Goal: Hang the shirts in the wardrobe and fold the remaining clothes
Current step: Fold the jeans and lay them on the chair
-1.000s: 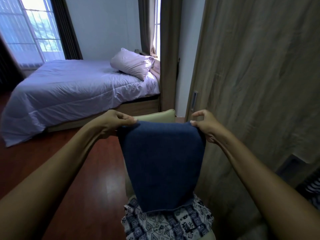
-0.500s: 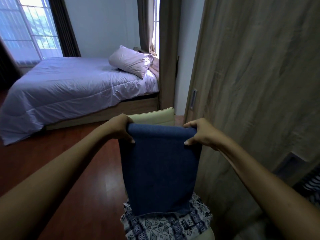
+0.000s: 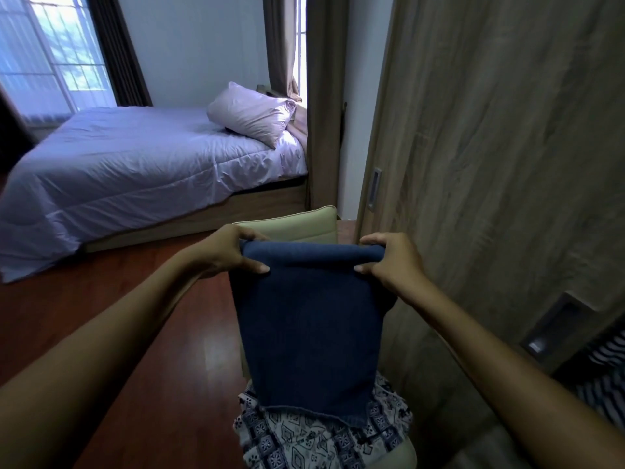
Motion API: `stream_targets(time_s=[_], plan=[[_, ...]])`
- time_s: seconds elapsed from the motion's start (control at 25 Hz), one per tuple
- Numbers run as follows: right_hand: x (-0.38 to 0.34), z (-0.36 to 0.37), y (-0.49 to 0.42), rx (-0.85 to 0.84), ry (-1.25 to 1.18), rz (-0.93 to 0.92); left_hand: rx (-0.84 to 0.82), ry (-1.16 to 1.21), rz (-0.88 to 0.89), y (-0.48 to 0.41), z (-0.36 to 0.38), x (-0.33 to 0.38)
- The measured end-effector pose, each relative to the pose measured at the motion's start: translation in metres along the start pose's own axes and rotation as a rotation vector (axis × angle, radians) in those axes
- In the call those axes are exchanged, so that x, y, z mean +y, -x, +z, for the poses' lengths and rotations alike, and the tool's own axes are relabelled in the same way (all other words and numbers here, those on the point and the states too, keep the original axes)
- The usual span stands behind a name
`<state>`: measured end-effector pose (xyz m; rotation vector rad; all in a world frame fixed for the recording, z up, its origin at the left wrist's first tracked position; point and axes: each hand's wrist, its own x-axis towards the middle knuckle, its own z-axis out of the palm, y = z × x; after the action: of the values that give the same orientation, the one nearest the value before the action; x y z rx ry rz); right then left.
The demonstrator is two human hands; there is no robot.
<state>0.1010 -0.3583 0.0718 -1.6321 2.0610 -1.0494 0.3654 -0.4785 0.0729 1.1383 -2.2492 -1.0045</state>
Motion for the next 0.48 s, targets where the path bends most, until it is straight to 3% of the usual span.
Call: stream_targets(time_s=[0.32, 0.48], plan=[[0.028, -0.004, -0.023, 0.076, 0.226, -0.138, 0.262, -0.475, -0.006, -0.009, 0.005, 0.015], [0.034, 0.002, -0.031, 0.069, 0.278, -0.16, 0.369, -0.529, -0.028, -0.018, 0.016, -0.002]])
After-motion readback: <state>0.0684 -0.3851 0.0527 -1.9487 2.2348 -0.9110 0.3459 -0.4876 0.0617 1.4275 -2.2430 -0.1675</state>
